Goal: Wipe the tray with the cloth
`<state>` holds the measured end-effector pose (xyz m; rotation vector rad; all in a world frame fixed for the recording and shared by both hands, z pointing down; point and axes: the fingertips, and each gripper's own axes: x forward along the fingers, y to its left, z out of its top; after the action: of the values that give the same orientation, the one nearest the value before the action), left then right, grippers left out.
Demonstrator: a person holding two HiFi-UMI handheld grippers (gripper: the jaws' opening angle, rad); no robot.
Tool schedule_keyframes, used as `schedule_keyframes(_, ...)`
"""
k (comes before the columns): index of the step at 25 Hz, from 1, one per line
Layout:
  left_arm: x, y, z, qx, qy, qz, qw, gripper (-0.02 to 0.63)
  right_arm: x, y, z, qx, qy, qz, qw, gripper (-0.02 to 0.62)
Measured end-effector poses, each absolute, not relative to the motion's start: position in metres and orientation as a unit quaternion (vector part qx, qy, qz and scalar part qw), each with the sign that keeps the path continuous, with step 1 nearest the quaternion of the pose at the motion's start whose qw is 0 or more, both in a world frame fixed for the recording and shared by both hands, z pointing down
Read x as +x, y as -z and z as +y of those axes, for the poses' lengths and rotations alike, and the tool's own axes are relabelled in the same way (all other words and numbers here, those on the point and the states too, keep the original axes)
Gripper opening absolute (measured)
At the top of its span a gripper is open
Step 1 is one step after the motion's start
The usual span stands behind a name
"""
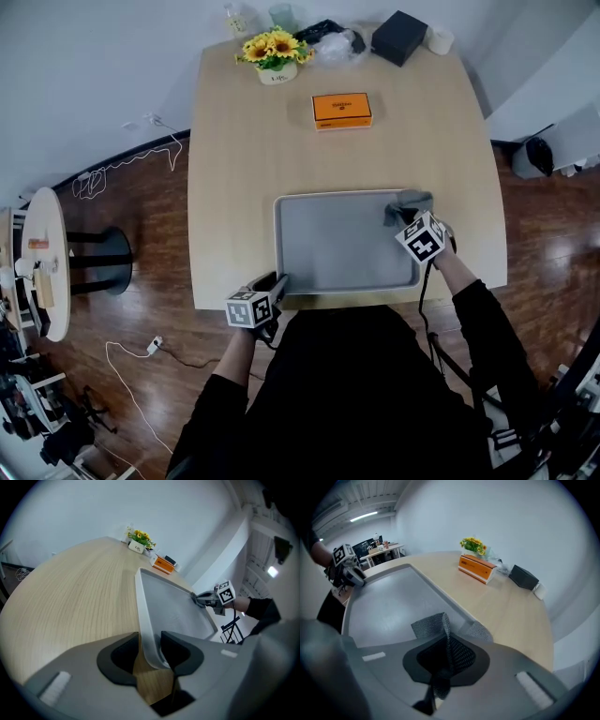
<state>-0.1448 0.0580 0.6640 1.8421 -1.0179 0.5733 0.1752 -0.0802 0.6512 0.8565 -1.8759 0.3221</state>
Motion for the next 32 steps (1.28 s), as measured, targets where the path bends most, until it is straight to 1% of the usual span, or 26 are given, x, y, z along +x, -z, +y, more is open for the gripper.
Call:
schedule_keyframes(4, -0.145, -0.664, 0.058, 0.756, -0.231, -0.405, 0.46, 0.134, 0.145, -0.655, -0.004, 0.291, -0.11, -0.787, 0.532, 0.005)
schedule_keyframes(8, -0.147, -0.664, 0.058, 0.76, -0.231, -0.399, 0.458, 0.132, 0.109, -0.654, 0.071, 0.223, -0.171, -0.814, 0.508, 0.005)
schedule_keyframes(11, -0.145, -0.664, 0.058, 0.763, -0.231, -0.394, 0.457, 0.132, 0.099, -0.655, 0.092, 0.193, -0.185, -0.827, 0.495, 0.005)
schedule_keyframes(14, -0.144, -0.665, 0.058, 0.765, -0.232, -0.392, 0.456, 0.13, 0.098, -0.656, 0.081, 0.162, -0.164, -0.836, 0.499, 0.005)
schedule_keyframes(17, -0.143, -0.667, 0.057, 0.763, -0.232, -0.397, 0.454, 0.13, 0.097, -0.659, 0.037, 0.161, -0.134, -0.842, 0.497, 0.005)
schedule_keyframes(21, -0.142, -0.666, 0.057, 0.759, -0.232, -0.405, 0.455, 0.132, 0.098, -0.657, -0.043, 0.196, -0.1, -0.835, 0.504, 0.005)
schedule_keyframes(25, -0.143, -0.663, 0.057, 0.758, -0.232, -0.406, 0.455, 0.132, 0.099, -0.651, -0.102, 0.251, -0.097, -0.827, 0.494, 0.005)
schedule_keyframes(29, -0.145, -0.663, 0.059, 0.758, -0.23, -0.407, 0.455, 0.132, 0.1, -0.648, -0.106, 0.306, -0.121, -0.824, 0.461, 0.005)
schedule_keyframes(32, -0.145, -0.665, 0.057, 0.759, -0.229, -0.406, 0.454, 0.132, 0.095, -0.652, -0.073, 0.304, -0.145, -0.831, 0.443, 0.005)
